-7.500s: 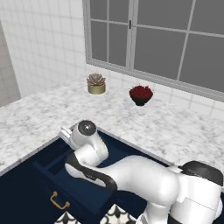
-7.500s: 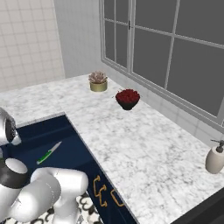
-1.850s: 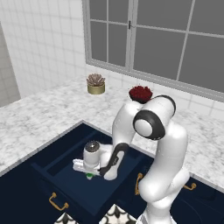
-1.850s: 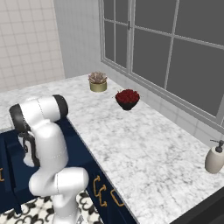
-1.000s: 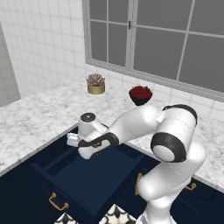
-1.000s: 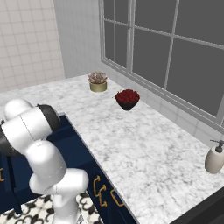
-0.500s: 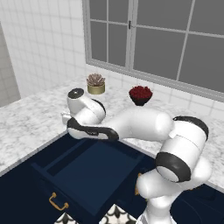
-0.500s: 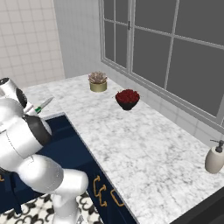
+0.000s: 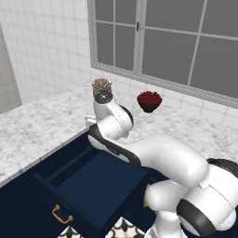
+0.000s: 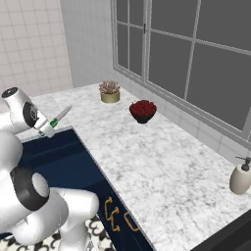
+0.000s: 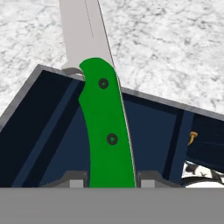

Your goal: Pick up the knife from the drawer and place it on the cutting board. Then place the meat from the plate to the cutting board.

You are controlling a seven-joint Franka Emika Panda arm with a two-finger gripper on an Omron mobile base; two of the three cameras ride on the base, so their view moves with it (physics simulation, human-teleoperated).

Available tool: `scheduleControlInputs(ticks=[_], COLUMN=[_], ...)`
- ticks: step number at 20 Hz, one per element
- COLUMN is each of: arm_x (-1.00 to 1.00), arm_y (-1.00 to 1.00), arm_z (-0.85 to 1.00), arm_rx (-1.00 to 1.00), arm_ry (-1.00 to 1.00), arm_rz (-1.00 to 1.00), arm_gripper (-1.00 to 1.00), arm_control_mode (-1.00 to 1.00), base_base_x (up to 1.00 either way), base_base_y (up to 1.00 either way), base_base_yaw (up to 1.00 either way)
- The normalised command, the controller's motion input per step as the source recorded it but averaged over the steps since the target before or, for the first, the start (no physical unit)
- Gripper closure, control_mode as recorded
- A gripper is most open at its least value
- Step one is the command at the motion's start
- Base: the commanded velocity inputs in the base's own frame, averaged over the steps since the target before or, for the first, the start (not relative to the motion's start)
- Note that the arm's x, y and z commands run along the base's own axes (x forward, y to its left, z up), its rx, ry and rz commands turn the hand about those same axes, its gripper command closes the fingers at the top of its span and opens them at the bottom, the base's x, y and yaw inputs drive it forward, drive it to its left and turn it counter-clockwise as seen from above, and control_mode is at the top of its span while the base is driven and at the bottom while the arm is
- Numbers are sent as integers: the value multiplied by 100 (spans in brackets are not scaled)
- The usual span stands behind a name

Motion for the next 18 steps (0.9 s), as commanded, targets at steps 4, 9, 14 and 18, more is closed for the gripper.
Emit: scheduleControlInputs(ticks=[4,9,14,18], arm_x=[-28,-35,-29,-24], arm_y=[-88,-78,-52,-41], arm_z=[-2,-8,-1,0], arm_rx=[11,-6,-13,-5], arm_ry=[0,0,1,13], arm_rz=[0,15,11,5], arm_gripper=[100,100,100,100], arm_control_mode=[-100,-100,-100,-100], base_base_x=[0,0,0,0], base_base_y=[0,0,0,0], base_base_yaw=[0,0,0,0])
